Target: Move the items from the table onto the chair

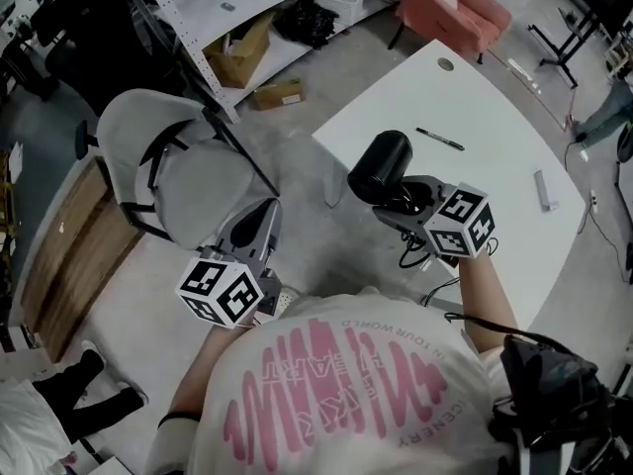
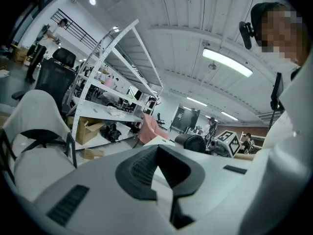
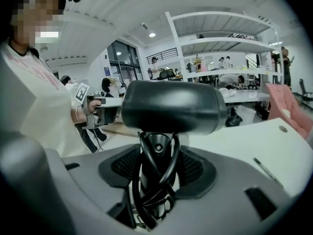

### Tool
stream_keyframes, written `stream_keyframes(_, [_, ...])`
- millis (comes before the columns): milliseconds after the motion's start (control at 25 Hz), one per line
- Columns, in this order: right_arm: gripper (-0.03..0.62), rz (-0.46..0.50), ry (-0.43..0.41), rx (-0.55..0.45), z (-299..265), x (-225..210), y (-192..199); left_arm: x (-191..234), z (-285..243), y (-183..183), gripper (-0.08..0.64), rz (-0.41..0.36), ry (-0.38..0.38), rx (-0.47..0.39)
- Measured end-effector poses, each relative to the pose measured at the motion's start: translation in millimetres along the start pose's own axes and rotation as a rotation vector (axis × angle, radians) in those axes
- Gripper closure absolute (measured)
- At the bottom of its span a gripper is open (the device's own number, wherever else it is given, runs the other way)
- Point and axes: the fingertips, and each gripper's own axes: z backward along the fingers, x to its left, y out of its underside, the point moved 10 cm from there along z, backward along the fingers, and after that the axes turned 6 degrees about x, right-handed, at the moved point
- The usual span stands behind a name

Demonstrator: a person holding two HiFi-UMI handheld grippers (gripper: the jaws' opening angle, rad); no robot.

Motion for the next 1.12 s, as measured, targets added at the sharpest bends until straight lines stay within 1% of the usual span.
stream_keyframes(160, [0.37, 0.045, -0.063, -0.028, -52.6, 25.7, -43.7, 42.6, 34.2, -8.8, 0.551, 0.003, -0.052, -0.012])
stream_keyframes(320, [0.371, 0.091, -0.155, -0.046, -112.8, 55.3, -90.3, 87.7, 76.5, -13.1, 0.551, 0.047, -0.131, -0.041])
stream_keyframes(440, [0.371, 0.089, -0.197, -0.066, -156.9, 75.1, -117.5, 117.5, 108.0, -11.0, 0.551, 0.068, -0.179, -0.055])
stream_keyframes(520, [0.371, 0.083, -0.222, -0.075, -183.3, 86.5, -131.6, 134.7, 126.6, -8.1, 0.551, 0.07, -0.211, -0.06])
stream_keyframes(640, [0.37, 0.115, -0.259, -0.064, -217.1, 98.2, -151.2, 158.3, 145.4, -7.5, 0.551, 0.075, -0.265, -0.073])
stream_keyframes(800, [0.37, 0.172, -0.294, -0.019, -259.5, 110.5, -172.4, 185.5, 169.8, -8.0, 0.551, 0.129, -0.334, -0.131])
stream_keyframes(960, [0.371, 0.212, -0.346, 0.005, -292.5, 116.7, -192.0, 203.5, 189.1, -7.7, 0.551, 0.158, -0.392, -0.155])
stream_keyframes(1120, [0.37, 0.26, -0.386, 0.026, -321.4, 113.8, -210.9, 221.4, 200.5, -9.8, 0.551, 0.18, -0.447, -0.162])
